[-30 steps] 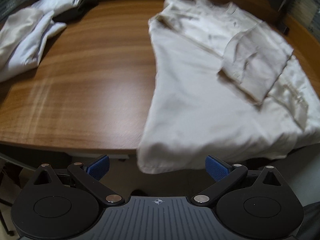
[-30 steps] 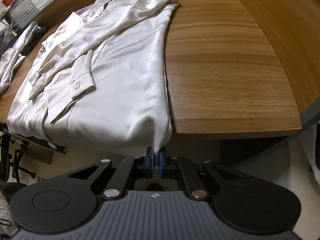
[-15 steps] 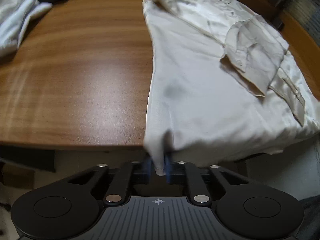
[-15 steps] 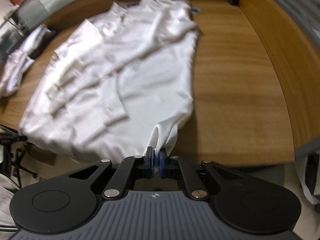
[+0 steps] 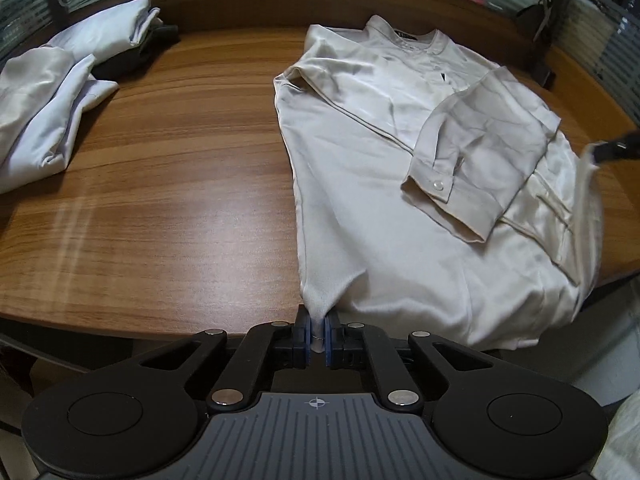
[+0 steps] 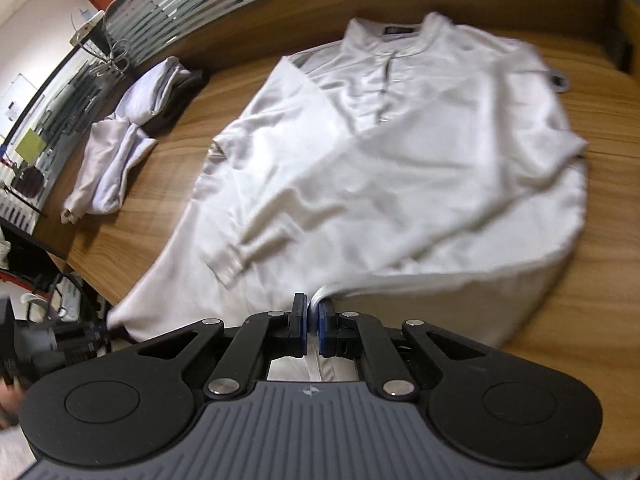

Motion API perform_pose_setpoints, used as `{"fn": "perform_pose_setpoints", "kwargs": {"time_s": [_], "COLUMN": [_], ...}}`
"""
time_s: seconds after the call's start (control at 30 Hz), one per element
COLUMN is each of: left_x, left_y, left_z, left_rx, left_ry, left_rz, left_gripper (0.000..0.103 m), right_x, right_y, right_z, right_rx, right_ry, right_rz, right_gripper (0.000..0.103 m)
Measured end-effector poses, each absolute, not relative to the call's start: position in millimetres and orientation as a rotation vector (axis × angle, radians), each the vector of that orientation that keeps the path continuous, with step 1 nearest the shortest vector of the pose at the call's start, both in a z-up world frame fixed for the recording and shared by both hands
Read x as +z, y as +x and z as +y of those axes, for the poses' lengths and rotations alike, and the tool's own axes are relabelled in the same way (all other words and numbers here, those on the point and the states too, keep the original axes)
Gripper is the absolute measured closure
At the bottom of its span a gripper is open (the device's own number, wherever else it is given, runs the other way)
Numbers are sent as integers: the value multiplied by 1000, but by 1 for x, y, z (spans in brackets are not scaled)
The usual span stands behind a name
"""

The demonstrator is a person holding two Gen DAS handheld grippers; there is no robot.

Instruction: Fold clothes

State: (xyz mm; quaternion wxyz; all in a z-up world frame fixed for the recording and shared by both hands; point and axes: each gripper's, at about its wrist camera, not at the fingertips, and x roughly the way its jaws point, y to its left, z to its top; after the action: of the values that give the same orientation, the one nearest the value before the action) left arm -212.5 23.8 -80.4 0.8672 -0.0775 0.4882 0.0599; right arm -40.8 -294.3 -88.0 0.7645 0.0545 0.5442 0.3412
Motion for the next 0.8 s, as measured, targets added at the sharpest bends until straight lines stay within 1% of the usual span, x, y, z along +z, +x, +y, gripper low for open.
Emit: {"fn": "perform_pose_setpoints", "kwargs": {"time_s": [0.03,0.07,0.1,0.13,0.2,0.27,0.33,0.5,0.57,0.6,0.8], "left_x": [-79,-78,-77,-75,-73,-71,-68,-52,-45,-41,-29], "left_y": [-213,-214,-215,-216,-217,-218,-217,-203,-192,-186,-142], "left_z": [23,22,21,21,19,17,15,5,-3,-7,-42], "left_rx": [130,132,134,136,138,139,135,88,54,35,-77], "left_ry": [-166,-166,-164,-163,-168,-174,-178,-173,-170,-169,-178], "left_rz": [1019,1014,1009,1006,998,988,980,975,986,992,1021], "left_gripper": [95,95,95,95,95,95,96,97,97,97,97], "right_x": [-91,-92,-92,-91,-86,-78,-72,-69,-69,-68,-66], "right_y": [-35,-31,-28,-25,-23,-27,-33,-56,-66,-71,-97], "right_z": [-285,-278,-273,-271,-273,-279,-292,-331,-348,-356,-393], "right_rx": [746,754,758,758,762,773,763,703,675,659,580], "right_ry": [118,115,112,112,114,96,79,44,57,67,126], "right_rz": [1191,1194,1196,1197,1180,1155,1137,1124,1118,1114,1086], "right_gripper": [92,91,79,61,53,53,51,50,49,46,46]}}
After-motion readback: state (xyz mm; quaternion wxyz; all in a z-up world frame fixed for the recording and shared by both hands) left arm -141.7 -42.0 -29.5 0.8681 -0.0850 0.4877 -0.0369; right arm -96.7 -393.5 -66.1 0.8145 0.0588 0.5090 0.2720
